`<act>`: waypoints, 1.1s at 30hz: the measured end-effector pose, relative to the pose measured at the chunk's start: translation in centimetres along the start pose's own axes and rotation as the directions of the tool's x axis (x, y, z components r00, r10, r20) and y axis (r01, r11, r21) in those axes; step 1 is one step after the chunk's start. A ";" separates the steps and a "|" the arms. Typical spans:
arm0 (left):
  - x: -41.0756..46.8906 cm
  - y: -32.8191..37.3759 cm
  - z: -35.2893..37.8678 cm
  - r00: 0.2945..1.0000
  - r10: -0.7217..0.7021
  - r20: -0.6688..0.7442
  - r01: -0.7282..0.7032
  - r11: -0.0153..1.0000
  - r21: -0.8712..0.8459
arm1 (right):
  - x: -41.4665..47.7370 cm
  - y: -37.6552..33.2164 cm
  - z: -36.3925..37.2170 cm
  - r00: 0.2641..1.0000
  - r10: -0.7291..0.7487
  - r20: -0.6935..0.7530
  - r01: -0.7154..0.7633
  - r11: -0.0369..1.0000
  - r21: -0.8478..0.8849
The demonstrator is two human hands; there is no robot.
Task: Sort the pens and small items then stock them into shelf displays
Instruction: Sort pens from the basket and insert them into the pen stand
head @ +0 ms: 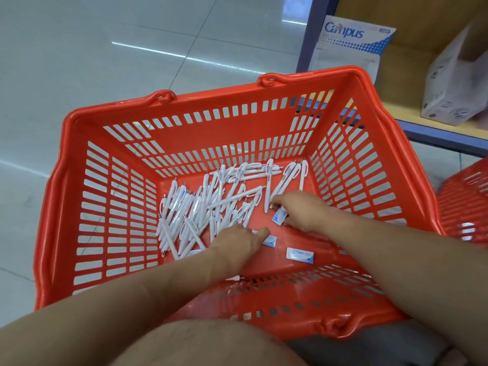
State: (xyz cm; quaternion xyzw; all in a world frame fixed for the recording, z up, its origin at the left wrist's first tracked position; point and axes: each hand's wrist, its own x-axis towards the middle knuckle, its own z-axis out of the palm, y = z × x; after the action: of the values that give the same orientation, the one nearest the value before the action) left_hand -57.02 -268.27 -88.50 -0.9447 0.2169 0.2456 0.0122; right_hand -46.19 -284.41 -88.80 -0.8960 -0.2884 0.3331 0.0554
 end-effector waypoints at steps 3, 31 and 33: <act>0.4 -0.2 -0.1 0.998 -0.059 -0.005 0.058 0.995 -0.080 | 0.3 0.0 0.0 0.998 0.030 -0.050 -0.031 0.999 -0.030; 0.7 -5.6 -6.5 0.946 -0.324 0.009 0.162 0.448 -0.879 | -0.5 -2.3 -5.4 0.969 0.129 0.211 -0.195 -0.126 0.973; -0.7 -6.7 -9.1 0.932 -0.360 -0.040 0.113 0.394 -0.912 | -1.2 -3.1 -7.2 0.988 0.049 0.148 -0.136 -0.190 0.972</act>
State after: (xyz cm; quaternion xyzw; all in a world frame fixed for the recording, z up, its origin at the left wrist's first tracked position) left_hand -50.56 -263.13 -80.73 -0.8471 -0.0848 0.2070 -0.4820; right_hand -43.89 -281.84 -81.70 -0.5387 0.1361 0.4626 0.6908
